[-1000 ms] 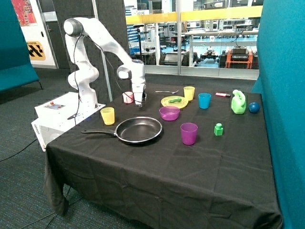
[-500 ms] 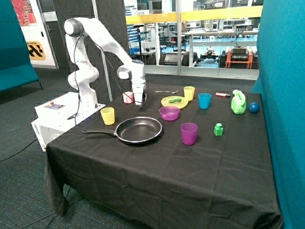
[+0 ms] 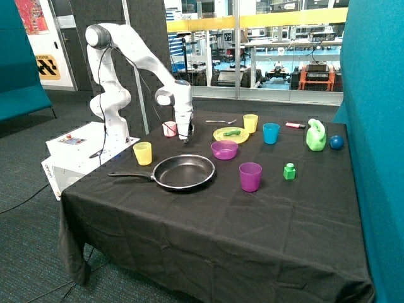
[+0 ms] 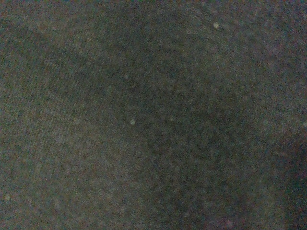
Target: Roll the dices in the bowl
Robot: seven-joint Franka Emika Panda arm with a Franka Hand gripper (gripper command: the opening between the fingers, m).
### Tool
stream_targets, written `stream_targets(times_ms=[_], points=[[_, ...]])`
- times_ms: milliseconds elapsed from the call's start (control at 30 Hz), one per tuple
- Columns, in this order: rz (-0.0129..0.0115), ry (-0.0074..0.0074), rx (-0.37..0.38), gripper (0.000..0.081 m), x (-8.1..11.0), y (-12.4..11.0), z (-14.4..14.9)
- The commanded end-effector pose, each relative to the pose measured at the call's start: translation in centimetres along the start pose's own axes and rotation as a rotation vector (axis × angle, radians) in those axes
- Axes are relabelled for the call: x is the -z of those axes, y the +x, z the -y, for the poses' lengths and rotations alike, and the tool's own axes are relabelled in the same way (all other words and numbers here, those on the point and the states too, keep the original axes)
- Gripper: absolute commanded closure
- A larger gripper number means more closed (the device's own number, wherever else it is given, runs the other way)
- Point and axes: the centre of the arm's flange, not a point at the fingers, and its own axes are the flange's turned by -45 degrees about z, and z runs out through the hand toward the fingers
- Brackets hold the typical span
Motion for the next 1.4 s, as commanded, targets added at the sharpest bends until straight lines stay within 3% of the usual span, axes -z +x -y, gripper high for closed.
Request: stream_targets(times_ms=[0, 167, 333, 400, 1100, 1367], points=[[-0.0005, -0.0012, -0.004, 0.0534, -0.1, 0.1, -0.1], [-0.0005, -0.0012, -0.010, 0.0550, -0.2, 0.2, -0.2], [-0.0005, -0.0012, -0.012, 0.0760, -0.2, 0.2, -0.4], [-0.0005, -0.0012, -0.008, 0.0796, -0.3, 0.0, -0.3], [-0.0005, -0.0013, -0.001, 0.0808, 0.3, -0.3, 0.0], [-0.0005, -0.0013, 0.012, 0.0808, 2.6, 0.3, 0.2]])
